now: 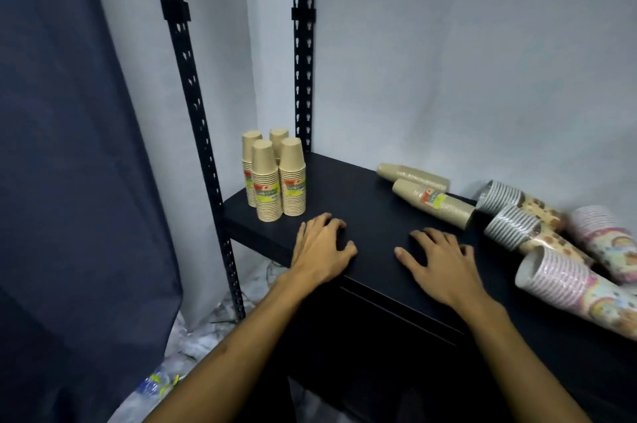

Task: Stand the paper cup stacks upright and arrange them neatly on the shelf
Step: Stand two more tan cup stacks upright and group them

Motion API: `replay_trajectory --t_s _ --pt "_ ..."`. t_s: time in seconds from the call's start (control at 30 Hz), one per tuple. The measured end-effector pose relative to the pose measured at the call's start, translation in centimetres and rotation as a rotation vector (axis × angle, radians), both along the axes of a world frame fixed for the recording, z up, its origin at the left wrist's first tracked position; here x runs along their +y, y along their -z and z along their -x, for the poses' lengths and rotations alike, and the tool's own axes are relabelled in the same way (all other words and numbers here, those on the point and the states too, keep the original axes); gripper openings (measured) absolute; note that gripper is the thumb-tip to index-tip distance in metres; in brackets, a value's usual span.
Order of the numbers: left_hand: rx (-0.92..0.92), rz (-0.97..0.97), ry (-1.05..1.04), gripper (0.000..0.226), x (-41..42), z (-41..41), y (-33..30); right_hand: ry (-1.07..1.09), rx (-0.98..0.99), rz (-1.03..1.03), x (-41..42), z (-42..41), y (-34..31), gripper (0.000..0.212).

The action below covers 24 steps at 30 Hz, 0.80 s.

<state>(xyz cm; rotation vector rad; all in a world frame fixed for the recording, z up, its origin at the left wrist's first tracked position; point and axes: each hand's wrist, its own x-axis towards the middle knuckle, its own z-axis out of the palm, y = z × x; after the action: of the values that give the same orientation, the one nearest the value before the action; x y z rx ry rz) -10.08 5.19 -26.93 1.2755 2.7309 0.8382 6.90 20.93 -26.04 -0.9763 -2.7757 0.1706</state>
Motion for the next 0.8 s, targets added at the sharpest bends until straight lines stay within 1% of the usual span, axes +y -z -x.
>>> replay_trajectory --t_s 0.13,0.3,0.43,0.57,0.7,0.8 --pt "-0.078 0.128 0.137 0.059 4.5 -0.4 -0.9 0.090 0.003 0.015 2.2 -3.2 -0.1 0.063" --pt "-0.091 0.120 0.171 0.063 9.5 -0.4 -1.1 0.100 0.015 0.047 2.4 -3.7 -0.2 0.063" --pt "-0.032 0.055 0.203 0.073 12.0 1.1 -1.2 0.113 0.040 0.045 2.2 -3.9 0.0 0.063" --pt "0.051 -0.086 0.252 0.072 14.7 3.3 -2.0 0.119 0.063 0.040 2.3 -3.8 0.2 0.063" --pt "-0.002 -0.194 0.254 0.071 17.7 5.1 -2.9 0.123 0.077 0.014 2.9 -3.4 0.1 0.059" --pt "-0.107 -0.233 0.237 0.068 19.6 6.3 -2.7 0.116 0.214 -0.018 3.6 -2.5 -0.3 0.048"
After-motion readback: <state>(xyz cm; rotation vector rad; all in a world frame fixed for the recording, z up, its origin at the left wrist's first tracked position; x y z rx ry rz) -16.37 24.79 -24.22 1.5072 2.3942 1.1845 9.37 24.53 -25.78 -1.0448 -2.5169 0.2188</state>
